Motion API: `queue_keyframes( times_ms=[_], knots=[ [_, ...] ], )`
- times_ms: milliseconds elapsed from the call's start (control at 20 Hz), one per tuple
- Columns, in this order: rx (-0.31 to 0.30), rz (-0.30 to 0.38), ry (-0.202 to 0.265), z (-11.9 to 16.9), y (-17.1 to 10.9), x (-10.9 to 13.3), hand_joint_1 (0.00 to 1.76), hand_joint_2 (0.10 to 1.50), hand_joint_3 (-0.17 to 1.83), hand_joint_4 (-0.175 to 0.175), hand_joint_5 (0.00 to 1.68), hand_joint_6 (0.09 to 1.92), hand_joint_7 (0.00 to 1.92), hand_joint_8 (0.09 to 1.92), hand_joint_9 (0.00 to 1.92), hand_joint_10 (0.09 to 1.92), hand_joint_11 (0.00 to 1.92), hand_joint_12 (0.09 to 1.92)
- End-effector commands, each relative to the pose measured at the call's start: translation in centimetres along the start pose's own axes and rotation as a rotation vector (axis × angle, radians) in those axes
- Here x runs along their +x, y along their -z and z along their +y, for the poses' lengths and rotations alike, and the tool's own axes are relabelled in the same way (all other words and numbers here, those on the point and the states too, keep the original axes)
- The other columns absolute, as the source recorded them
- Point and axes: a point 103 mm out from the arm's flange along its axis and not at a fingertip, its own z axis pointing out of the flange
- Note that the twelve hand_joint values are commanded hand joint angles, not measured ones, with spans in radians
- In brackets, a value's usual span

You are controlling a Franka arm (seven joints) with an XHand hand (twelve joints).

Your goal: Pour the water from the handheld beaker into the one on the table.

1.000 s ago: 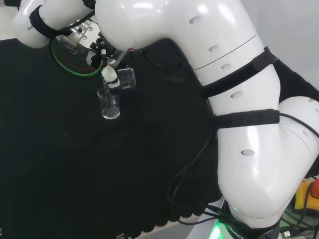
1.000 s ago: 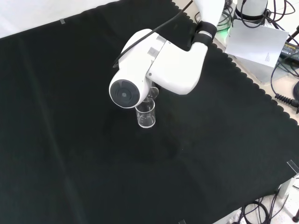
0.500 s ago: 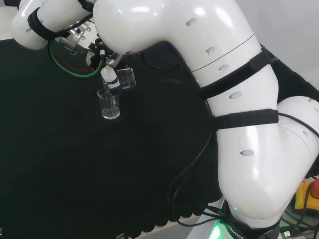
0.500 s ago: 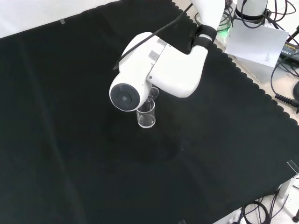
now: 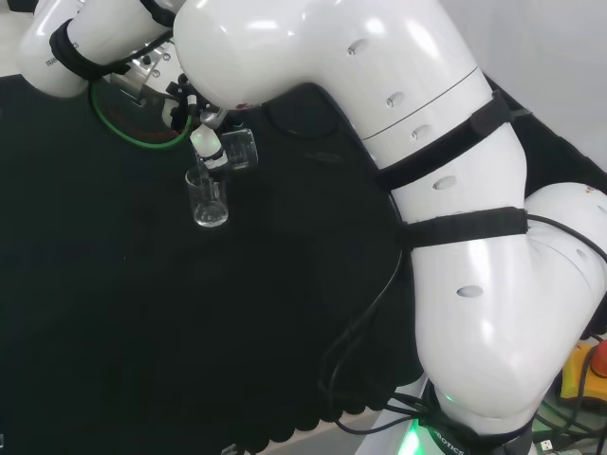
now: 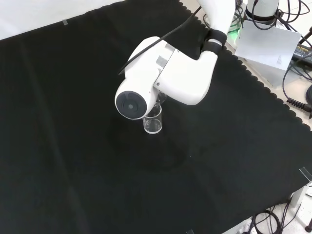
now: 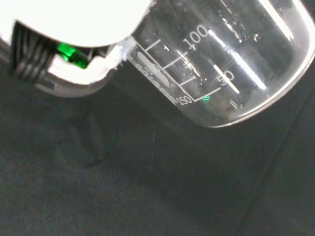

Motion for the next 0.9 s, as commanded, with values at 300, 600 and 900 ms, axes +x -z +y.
queue_keyframes(
  times_ms=[300,600,900],
  knots=[
    [-0.008,-0.001,-0.006,-0.13,0.15,-0.13,1.15,0.61,0.71,0.175,1.33,0.59,1.68,0.09,1.58,0.09,1.19,0.84],
    [-0.008,-0.01,-0.017,-0.27,0.45,0.06,1.15,0.61,0.71,0.175,1.33,0.6,1.68,0.09,1.58,0.09,1.19,0.84],
    [-0.004,-0.01,-0.017,-0.25,0.5,0.07,1.14,0.61,0.71,0.175,1.33,0.6,1.68,0.09,1.58,0.09,1.19,0.84]
  ],
)
